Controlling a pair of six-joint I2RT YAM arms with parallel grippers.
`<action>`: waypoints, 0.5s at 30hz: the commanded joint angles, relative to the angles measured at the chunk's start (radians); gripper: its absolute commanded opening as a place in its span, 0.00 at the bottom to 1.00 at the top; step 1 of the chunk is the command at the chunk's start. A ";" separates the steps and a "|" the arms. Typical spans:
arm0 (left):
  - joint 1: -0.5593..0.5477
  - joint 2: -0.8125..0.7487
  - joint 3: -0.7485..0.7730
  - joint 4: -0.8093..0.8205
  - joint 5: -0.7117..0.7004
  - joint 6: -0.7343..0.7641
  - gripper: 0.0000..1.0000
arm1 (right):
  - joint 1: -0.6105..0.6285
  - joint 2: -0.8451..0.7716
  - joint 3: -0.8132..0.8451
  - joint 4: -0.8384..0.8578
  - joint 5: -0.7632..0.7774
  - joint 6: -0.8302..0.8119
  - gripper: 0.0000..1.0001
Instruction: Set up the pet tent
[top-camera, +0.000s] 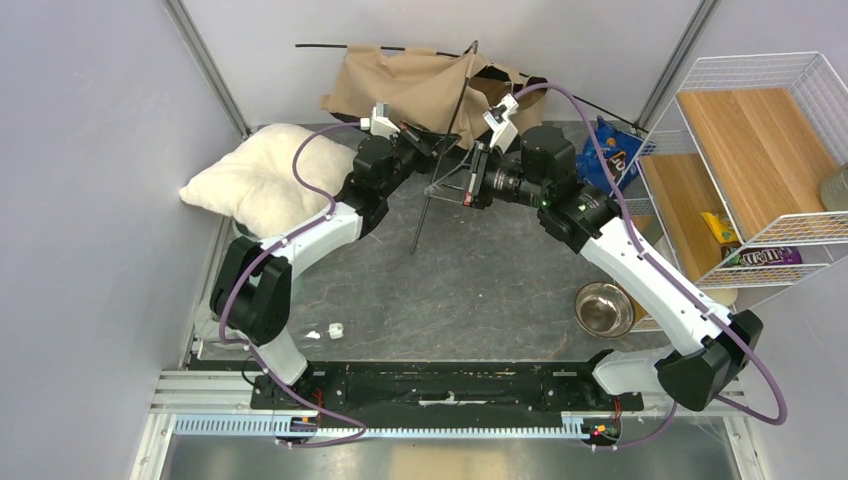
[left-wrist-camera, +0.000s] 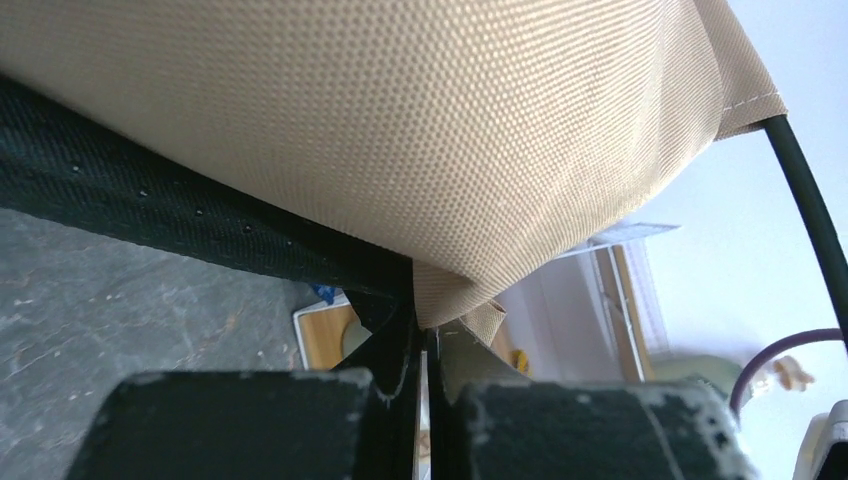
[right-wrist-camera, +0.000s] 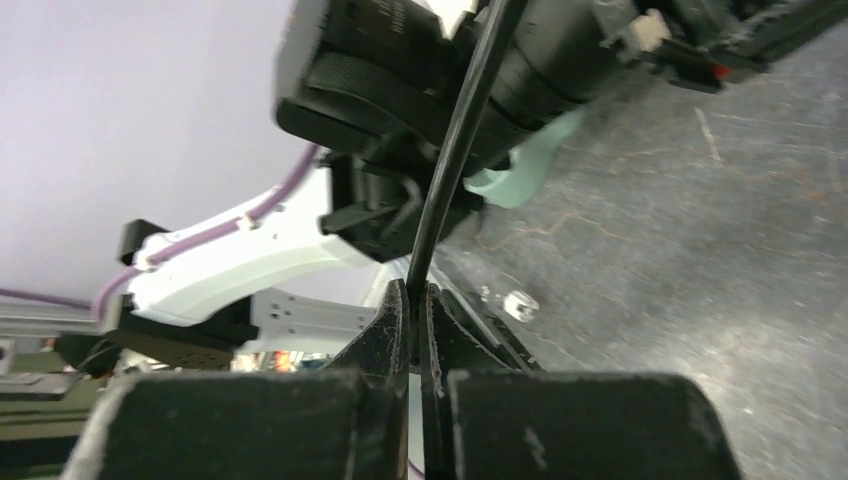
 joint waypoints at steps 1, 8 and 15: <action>0.005 -0.082 0.001 -0.087 0.071 0.120 0.02 | -0.011 -0.040 -0.027 -0.069 0.151 -0.158 0.00; 0.017 -0.159 -0.017 -0.176 0.141 0.243 0.02 | -0.017 -0.040 -0.048 -0.170 0.154 -0.163 0.00; 0.028 -0.221 -0.065 -0.221 0.224 0.312 0.02 | -0.028 -0.062 -0.048 -0.216 0.226 -0.151 0.00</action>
